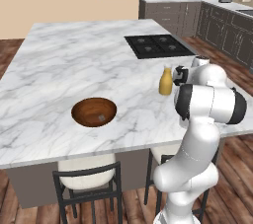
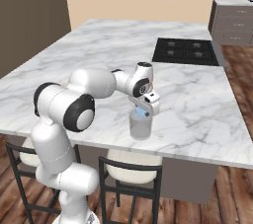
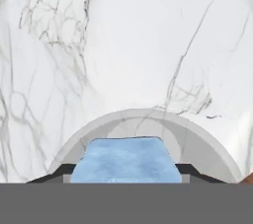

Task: There are two ice cubes in the ice bowl. Place both ice cubes in the glass cup.

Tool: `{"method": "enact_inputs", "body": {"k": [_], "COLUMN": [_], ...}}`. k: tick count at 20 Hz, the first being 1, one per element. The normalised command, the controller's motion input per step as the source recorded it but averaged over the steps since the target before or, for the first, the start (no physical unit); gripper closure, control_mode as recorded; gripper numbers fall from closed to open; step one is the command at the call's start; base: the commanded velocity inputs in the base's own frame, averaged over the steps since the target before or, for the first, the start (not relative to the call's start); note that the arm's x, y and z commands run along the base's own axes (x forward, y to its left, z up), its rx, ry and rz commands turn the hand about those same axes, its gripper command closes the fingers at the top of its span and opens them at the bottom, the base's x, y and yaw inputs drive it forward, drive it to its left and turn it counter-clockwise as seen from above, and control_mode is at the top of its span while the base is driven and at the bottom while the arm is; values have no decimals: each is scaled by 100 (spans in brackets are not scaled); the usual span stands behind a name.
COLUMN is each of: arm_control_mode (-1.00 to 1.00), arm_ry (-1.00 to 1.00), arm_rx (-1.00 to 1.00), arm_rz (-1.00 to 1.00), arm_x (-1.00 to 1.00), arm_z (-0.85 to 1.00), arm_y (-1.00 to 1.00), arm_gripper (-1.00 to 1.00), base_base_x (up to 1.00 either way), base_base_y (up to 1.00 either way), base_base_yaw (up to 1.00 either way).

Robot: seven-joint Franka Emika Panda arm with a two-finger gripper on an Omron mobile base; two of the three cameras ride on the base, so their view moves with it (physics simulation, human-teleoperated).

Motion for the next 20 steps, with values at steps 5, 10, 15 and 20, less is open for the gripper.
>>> {"method": "enact_inputs", "body": {"k": [5,10,15,20], "arm_control_mode": [-100,-100,-100,-100], "arm_ry": [0,-3,-7,-11], "arm_rx": [5,6,4,8], "arm_rz": [0,0,0,0], "arm_x": [11,-14,-29,-47], "arm_z": [10,36,60,8], "arm_y": [-20,-5,7,92], "arm_gripper": [-100,-100,-100,-100], "base_base_x": [0,0,0,0], "base_base_y": [0,0,0,0], "base_base_yaw": [0,0,0,0]}}
